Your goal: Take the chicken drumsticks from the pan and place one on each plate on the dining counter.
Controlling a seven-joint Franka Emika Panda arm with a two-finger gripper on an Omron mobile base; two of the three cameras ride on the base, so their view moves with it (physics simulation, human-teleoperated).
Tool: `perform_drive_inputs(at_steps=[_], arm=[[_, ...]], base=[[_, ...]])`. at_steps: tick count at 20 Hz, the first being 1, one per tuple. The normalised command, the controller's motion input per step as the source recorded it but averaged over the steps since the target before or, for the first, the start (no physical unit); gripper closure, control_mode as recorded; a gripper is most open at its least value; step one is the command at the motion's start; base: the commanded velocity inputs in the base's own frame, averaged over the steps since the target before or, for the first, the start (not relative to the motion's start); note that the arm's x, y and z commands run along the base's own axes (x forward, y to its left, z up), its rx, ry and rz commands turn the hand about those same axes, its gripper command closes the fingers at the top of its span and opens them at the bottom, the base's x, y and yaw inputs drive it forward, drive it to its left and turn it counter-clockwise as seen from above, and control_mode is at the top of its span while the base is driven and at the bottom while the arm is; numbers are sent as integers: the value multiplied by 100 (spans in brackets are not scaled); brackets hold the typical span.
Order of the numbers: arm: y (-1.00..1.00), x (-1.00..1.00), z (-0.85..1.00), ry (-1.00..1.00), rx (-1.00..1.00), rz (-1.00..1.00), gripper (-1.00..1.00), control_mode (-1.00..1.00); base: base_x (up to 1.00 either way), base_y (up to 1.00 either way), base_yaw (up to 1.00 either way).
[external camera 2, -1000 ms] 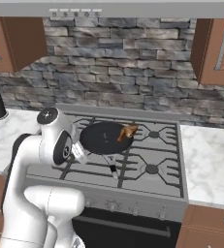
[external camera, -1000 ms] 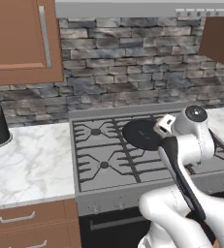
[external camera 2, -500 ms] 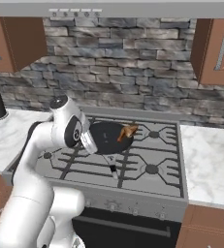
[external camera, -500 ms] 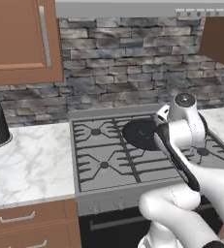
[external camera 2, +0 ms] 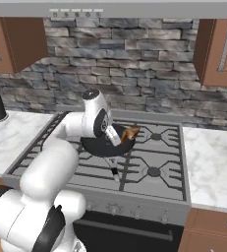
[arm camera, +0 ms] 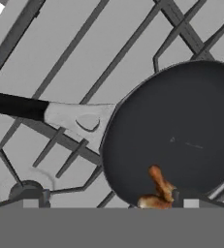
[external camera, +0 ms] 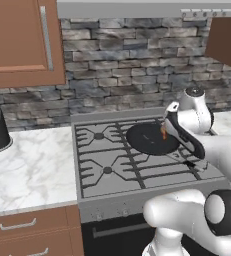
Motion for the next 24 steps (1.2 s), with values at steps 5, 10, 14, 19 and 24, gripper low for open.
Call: perform_drive_inputs(at_steps=[5,10,14,19,24], arm=[[8,65,-55,2,-9,22,-100,-100],[12,47,-47,1,-7,11,-100,-100],[-4,42,-39,1,0,1,-100,-100],[-9,40,-32,4,0,0,-100,-100],[-9,47,-20,5,0,0,-100,-100]], base=[[0,0,0],[0,0,0],[0,0,0],[0,0,0],[0,0,0]])
